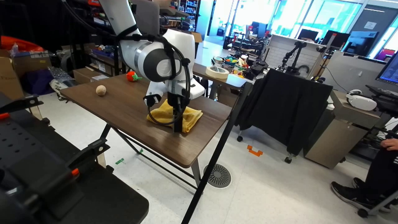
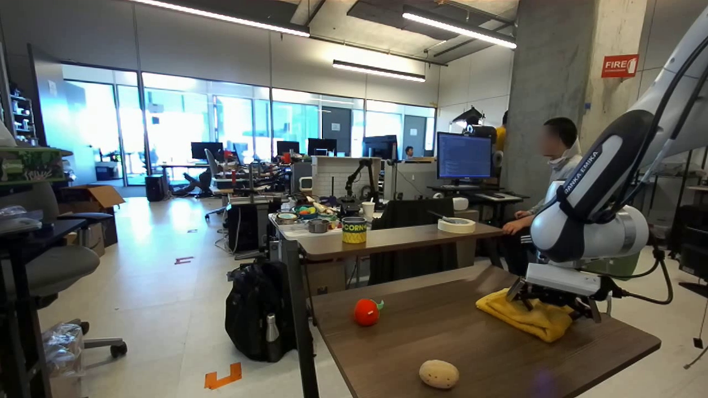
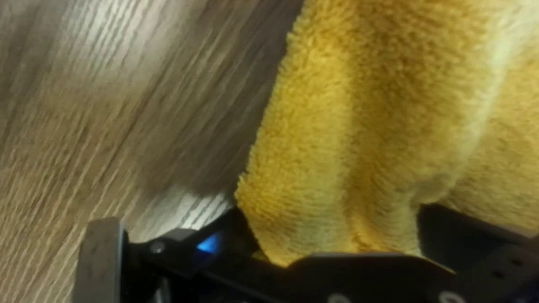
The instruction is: Wipe the table with the towel
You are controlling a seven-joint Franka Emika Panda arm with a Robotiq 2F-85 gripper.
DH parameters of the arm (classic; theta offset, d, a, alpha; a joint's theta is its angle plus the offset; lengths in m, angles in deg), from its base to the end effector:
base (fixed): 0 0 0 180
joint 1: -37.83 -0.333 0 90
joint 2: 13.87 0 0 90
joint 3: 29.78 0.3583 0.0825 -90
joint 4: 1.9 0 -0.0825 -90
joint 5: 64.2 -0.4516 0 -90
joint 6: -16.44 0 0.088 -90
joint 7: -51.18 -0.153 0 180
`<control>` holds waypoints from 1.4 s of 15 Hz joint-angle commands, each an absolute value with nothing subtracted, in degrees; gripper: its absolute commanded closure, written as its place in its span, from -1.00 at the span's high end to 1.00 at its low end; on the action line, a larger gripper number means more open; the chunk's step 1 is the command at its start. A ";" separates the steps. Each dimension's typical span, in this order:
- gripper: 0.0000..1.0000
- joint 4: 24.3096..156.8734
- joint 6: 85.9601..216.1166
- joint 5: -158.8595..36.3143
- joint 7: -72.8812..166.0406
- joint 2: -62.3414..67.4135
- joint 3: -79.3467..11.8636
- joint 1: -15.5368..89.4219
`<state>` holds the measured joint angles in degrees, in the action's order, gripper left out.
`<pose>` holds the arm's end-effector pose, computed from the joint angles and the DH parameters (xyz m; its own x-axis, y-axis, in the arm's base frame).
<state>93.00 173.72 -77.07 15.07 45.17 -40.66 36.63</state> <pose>0.7141 -0.1250 -0.0589 0.6131 -0.7828 0.1066 -0.7870 -0.6169 -0.0039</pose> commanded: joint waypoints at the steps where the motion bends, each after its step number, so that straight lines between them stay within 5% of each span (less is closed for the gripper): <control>1: 1.00 92.38 174.51 -77.61 14.11 49.17 -39.84 35.24; 8: 1.00 99.93 172.58 -76.22 23.39 43.76 -35.20 31.93; 21: 1.00 92.53 165.79 -76.79 13.97 49.42 -48.27 41.49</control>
<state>98.11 167.12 -76.98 16.06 42.81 -47.29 38.48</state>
